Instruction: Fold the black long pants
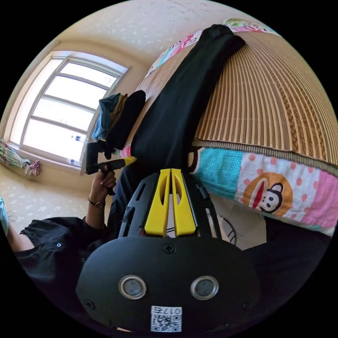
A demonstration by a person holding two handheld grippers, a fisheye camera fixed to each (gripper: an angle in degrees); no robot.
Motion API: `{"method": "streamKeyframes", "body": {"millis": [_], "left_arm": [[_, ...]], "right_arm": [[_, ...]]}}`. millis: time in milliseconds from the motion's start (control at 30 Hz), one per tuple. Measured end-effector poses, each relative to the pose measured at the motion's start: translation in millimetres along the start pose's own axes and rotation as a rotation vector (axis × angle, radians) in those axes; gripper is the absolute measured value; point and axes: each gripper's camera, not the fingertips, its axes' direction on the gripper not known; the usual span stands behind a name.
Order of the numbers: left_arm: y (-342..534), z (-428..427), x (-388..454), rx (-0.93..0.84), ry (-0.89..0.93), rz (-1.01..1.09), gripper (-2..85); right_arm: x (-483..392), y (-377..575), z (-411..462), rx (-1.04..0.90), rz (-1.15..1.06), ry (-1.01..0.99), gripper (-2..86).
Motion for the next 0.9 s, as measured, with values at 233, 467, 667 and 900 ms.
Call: {"method": "streamKeyframes", "body": {"millis": [233, 467, 667, 900], "left_arm": [[30.8, 82.1, 73.7, -0.242, -0.299, 0.268, -0.7], [23.9, -30.3, 59.8, 0.303, -0.349, 0.085, 10.3], [9.8, -33.9, 6.6, 0.269, -0.28, -0.019, 5.6], [38.9, 0.5, 0.7, 0.069, -0.122, 0.029, -0.3]], "right_arm": [[0.2, 27.2, -24.4, -0.138, -0.053, 0.308, 1.9], [13.6, 2.7, -32.9, 0.091, -0.037, -0.004, 8.6], [3.0, -26.2, 1.3, 0.054, -0.002, 0.109, 6.4], [23.2, 6.9, -25.0, -0.118, -0.071, 0.064, 3.4]]}}
